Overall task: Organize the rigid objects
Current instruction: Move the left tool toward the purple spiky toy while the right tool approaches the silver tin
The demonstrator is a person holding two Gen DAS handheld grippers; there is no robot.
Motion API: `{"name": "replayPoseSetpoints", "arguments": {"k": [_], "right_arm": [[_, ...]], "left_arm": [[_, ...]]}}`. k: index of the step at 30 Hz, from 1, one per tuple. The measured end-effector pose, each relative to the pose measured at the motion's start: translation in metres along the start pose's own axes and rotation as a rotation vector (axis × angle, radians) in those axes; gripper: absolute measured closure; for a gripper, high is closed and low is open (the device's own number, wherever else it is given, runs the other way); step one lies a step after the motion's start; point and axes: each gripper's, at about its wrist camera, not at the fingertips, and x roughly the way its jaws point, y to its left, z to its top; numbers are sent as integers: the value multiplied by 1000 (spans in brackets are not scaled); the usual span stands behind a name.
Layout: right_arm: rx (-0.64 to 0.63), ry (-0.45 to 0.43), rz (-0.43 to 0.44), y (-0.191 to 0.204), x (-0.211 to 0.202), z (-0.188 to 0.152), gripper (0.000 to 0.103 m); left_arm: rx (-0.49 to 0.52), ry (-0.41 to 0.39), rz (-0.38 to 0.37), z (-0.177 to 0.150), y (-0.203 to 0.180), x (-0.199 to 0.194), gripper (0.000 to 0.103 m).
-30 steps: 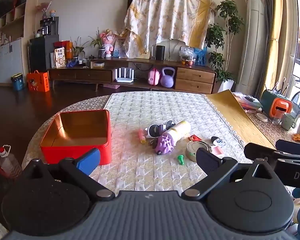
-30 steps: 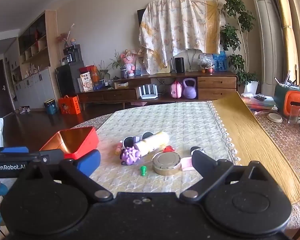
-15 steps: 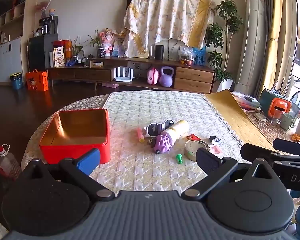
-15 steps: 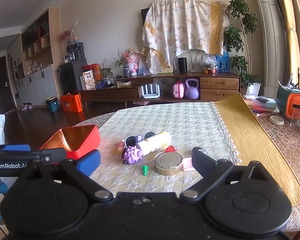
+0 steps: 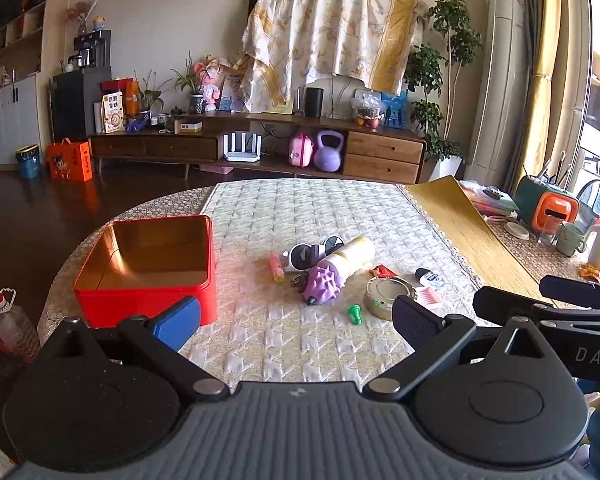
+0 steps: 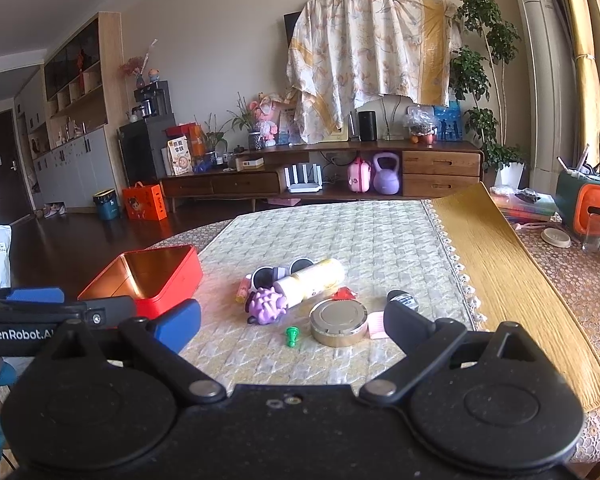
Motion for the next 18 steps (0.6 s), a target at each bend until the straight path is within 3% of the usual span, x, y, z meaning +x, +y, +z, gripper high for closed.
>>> {"name": "replayPoseSetpoints", "arguments": {"k": [18], "right_arm": [[2,16,7,-2,6,-3,5]], "left_arm": [[-19,16,-20,-1,5,7,0]]}}
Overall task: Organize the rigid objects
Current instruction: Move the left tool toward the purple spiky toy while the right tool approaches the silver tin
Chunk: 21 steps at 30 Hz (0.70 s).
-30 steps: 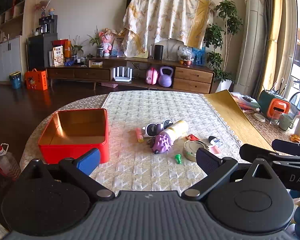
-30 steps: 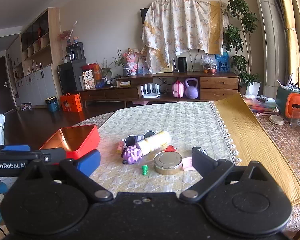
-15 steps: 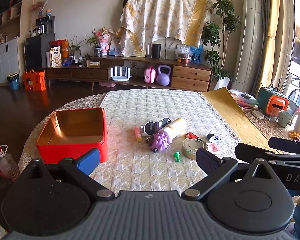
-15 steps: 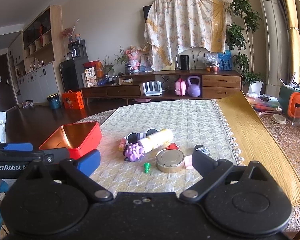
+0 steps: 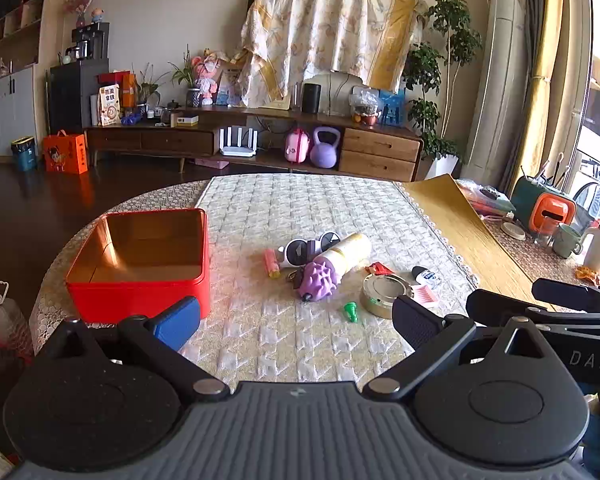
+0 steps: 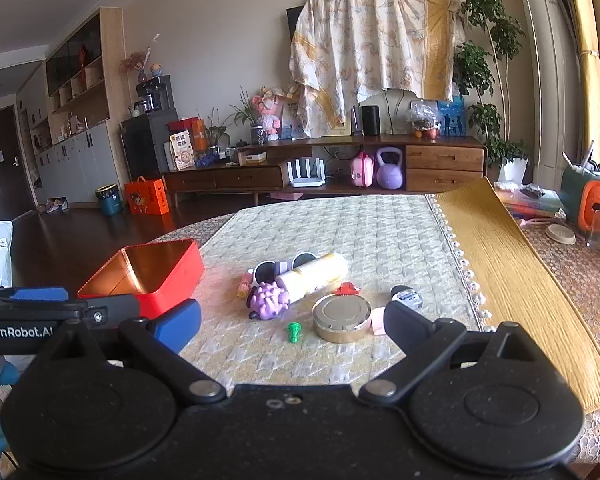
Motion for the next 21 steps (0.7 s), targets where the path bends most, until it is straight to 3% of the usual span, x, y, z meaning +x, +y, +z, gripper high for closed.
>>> {"name": "replayPoseSetpoints", "arguments": {"k": [11,21], "right_arm": [[11,29,-5,-8,14,1,5],[2,69,-5,-29,42,6,5]], "left_arm": [[-5,38,-2,0,1,19,0],[22,90,-11,6,0,58,0]]}}
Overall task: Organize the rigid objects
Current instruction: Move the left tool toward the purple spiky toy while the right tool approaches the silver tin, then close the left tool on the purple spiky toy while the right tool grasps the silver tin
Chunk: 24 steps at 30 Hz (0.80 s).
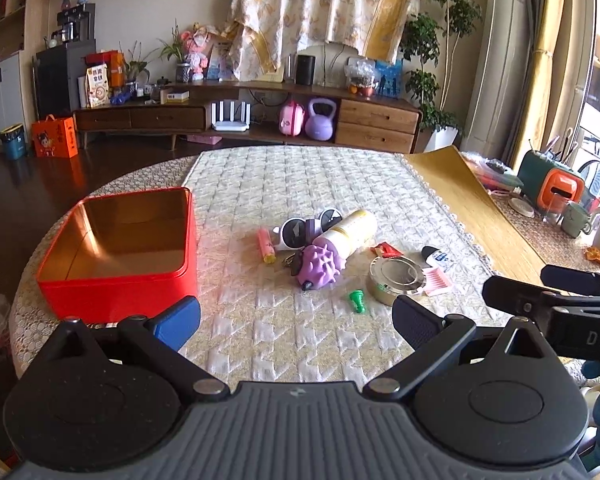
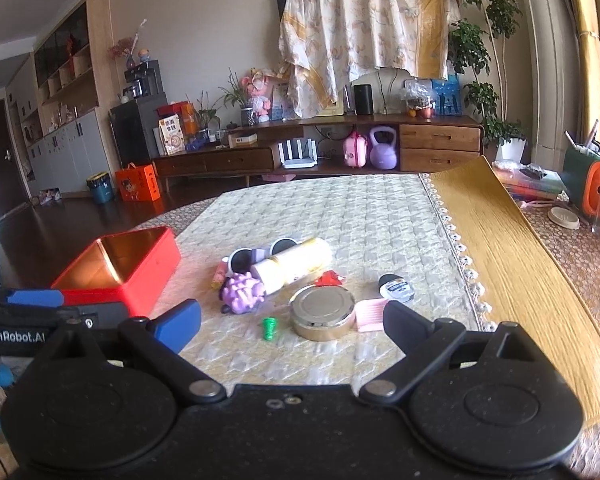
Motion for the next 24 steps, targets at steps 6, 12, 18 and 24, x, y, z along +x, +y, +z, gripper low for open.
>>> {"name": "replayPoseSetpoints", "arguments": {"k": [6,12,18,24], "right_arm": [[-72,13,0,-10,29,3,7],[-133,69,-6,-19,65,-3,10],[-164,104,-1,-25,98,-7,11],[-186,141,-1,-29,125,-11,14]], "left_arm": [[9,5,-2,13,0,36,0],[23,6,3,23,-4,73,0],[26,34,13,25,-11,109,0],[24,60,42,22,-16,141,0]]}}
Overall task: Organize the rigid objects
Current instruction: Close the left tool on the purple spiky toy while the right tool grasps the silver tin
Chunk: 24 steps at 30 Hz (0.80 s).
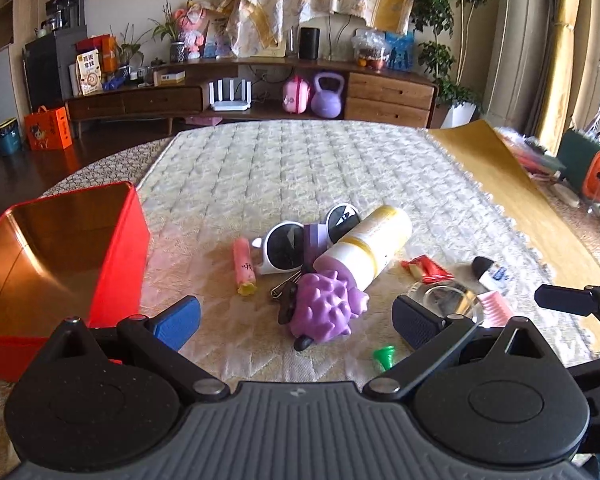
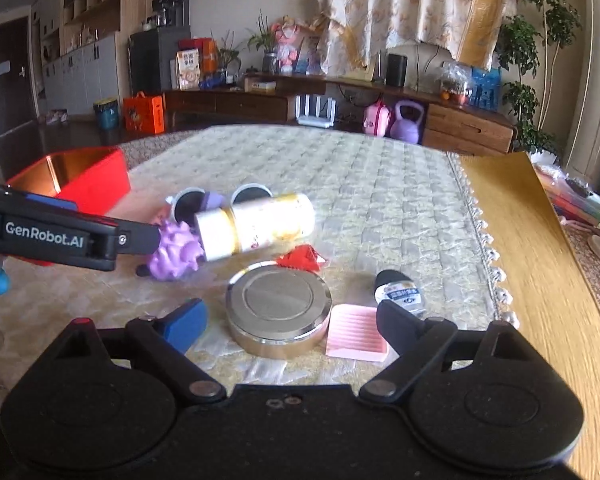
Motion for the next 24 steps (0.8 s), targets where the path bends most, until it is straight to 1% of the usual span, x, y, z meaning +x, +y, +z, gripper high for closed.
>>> {"name": "replayPoseSetpoints", "arguments": {"k": [2,5,7,12,14,16,18,20,21,22,24], "right_arm": [[-5,7,4,0,8,0,14],[-18,16,5,0,19,-1,15],[-21,22,12,0,24,0,16],[-33,28,19,2,34,1,18],[-37,29,23,3,36,3,19],[-38,30,27,3,39,4,21],[-36,31,28,3,40,4,21],[-33,34,29,3,42,4,22],[-30,36,30,3,43,4,23],[-30,38,29,4,44,4,23],[-33,39,29,5,45,4,26]], "left_arm": [[7,10,14,-1,-3,10,0],[7,24,7,-2,-5,21,1],[17,31,15,-2,-8,27,1],[18,34,15,-1,-12,36,2],[21,38,17,0,-13,40,5],[19,46,13,1,-13,44,14],[20,53,12,1,-13,46,16],[24,53,11,1,-14,47,16],[27,52,11,0,-14,48,20],[32,52,4,0,-15,48,28],[45,60,-6,0,-17,49,35]]}}
